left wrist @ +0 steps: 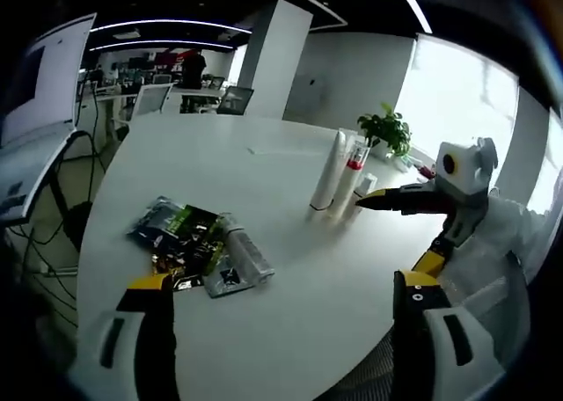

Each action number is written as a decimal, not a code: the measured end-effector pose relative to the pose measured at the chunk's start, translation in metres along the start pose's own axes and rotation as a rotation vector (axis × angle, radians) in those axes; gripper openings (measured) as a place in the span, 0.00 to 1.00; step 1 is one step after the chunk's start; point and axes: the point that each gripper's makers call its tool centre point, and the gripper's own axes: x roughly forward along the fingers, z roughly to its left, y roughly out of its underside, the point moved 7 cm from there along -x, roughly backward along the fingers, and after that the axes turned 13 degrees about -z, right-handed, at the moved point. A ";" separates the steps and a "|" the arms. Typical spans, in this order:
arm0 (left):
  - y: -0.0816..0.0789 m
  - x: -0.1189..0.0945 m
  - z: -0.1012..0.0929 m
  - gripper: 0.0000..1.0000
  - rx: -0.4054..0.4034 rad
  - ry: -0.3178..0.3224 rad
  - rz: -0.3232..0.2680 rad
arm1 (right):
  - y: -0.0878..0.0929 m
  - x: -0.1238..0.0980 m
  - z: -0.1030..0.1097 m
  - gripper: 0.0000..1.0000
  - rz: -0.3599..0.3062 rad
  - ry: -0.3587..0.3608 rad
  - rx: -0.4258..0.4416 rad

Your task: Arrange the skincare products in the storage area until every visible bottle or jar stands upright without overlapping.

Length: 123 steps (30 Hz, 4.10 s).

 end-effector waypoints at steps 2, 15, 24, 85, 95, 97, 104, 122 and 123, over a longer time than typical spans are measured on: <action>0.000 -0.001 0.002 0.99 0.001 -0.008 -0.003 | 0.000 0.002 0.000 1.00 -0.003 0.003 0.004; 0.002 -0.015 0.013 0.99 -0.003 -0.035 0.011 | 0.003 0.021 0.005 1.00 0.041 -0.023 0.006; 0.000 -0.022 0.018 0.99 -0.007 -0.047 0.000 | 0.006 0.043 0.007 1.00 0.057 -0.022 0.049; 0.007 -0.028 0.014 0.98 -0.035 -0.010 -0.005 | 0.031 0.141 -0.001 0.25 0.261 0.034 0.187; 0.007 -0.030 0.017 0.97 -0.037 -0.015 -0.001 | 0.029 0.148 -0.004 0.21 0.276 0.062 0.248; 0.006 -0.031 0.016 0.96 -0.038 -0.015 -0.001 | 0.028 0.146 -0.005 0.20 0.275 0.065 0.247; 0.006 -0.030 0.014 0.96 -0.042 -0.009 0.000 | 0.030 0.141 -0.007 0.15 0.274 0.069 0.247; 0.001 -0.022 0.018 0.93 -0.149 -0.024 -0.074 | 0.023 0.128 -0.013 0.12 0.210 0.084 0.104; 0.002 -0.019 0.018 0.93 -0.147 -0.026 -0.070 | 0.023 0.126 -0.013 0.12 0.208 0.084 0.101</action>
